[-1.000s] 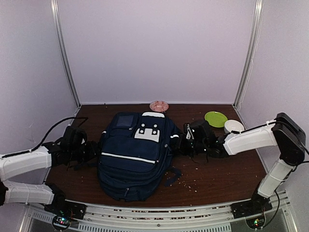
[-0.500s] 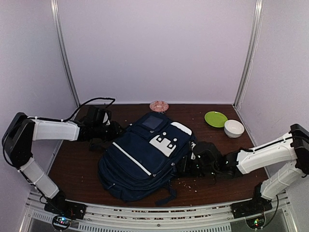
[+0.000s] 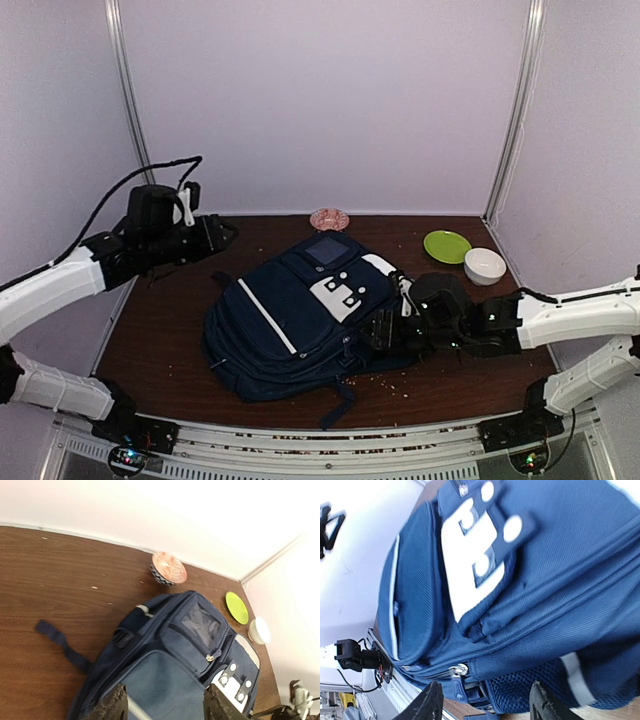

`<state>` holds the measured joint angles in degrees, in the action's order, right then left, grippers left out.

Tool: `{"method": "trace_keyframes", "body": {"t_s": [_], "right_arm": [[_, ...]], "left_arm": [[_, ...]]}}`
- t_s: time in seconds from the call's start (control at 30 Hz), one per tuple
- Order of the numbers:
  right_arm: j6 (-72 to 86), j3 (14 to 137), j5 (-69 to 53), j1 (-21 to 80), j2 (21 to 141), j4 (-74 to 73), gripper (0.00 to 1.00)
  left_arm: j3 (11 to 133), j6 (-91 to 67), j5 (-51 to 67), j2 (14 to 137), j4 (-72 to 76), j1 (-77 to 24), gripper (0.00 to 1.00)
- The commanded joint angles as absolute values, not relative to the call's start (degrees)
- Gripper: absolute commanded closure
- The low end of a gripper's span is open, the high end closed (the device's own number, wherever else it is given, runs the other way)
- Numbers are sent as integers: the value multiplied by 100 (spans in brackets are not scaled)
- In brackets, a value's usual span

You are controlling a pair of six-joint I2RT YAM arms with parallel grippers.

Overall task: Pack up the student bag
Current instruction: Adjust the student bag at the center of the board.

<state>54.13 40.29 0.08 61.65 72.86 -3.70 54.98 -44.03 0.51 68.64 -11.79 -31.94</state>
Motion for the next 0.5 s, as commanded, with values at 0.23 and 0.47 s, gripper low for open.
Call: {"method": "trace_keyframes", "body": {"t_s": [0.23,0.47], "right_arm": [[4903,3942,893,5025,6571,-1071,33],[4755,4261,614,4031,7188,-655,31]], "left_arm": [[2897,-6063,-1018,4474,-2349,-3597,2],[2307,-6436,-552,4360,-1743,-3595,2]]}}
